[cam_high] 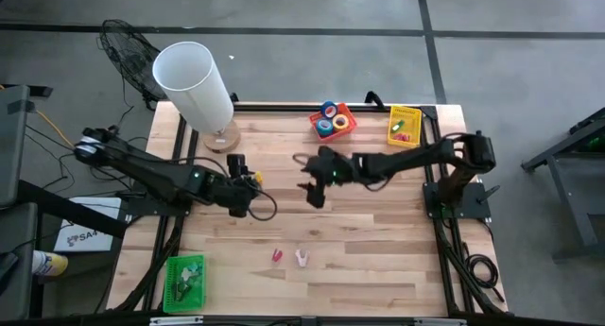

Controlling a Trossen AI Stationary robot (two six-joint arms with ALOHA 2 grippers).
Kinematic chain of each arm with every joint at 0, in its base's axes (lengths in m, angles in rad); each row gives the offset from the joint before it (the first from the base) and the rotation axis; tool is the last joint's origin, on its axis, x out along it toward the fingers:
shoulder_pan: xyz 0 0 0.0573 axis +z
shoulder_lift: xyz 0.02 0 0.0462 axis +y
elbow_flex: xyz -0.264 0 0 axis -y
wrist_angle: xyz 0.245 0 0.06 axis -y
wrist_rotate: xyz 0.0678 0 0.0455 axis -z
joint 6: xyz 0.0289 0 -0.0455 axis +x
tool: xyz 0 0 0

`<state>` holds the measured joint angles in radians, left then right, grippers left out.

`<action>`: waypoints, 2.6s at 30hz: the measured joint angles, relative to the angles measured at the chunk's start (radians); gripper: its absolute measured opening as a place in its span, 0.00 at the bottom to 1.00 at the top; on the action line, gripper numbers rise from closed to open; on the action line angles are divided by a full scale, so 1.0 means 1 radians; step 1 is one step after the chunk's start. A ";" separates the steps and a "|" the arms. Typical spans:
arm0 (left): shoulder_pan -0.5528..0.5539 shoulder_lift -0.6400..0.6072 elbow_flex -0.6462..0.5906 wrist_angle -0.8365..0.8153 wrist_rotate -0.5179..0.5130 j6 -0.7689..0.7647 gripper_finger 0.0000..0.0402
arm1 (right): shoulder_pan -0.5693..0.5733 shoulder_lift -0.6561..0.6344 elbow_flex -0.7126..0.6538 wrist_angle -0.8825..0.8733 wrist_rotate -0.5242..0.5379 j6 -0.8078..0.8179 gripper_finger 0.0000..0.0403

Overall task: Pick and place Stapler, Stapler remover, tape
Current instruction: Put the pink staple remover into the green bin

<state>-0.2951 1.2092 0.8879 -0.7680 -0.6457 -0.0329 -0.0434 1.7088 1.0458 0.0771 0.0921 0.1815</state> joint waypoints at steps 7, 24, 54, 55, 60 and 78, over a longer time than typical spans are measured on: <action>0.000 0.038 0.000 -0.020 -0.001 -0.030 0.54 | 0.132 0.000 0.000 -0.143 0.273 0.074 0.59; 0.000 0.037 0.000 -0.047 -0.054 -0.078 0.54 | 0.266 0.000 0.000 -0.330 0.505 0.245 0.59; -0.098 0.070 0.002 -0.075 0.005 -0.052 0.54 | 0.439 0.162 -0.002 -0.059 0.013 -0.221 0.59; -0.105 0.070 0.002 -0.073 -0.002 -0.052 0.54 | 0.442 0.166 -0.002 -0.045 0.013 -0.221 0.59; -0.134 0.070 0.002 -0.069 -0.019 -0.057 0.54 | 0.453 0.178 -0.001 0.021 0.009 -0.266 0.59; -0.146 0.070 0.001 -0.072 -0.018 -0.073 0.54 | 0.456 0.257 -0.002 0.120 0.022 -0.303 0.59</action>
<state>-0.4410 1.2793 0.8886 -0.8403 -0.6638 -0.1062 0.4129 1.9659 1.0443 0.1974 0.1141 -0.1213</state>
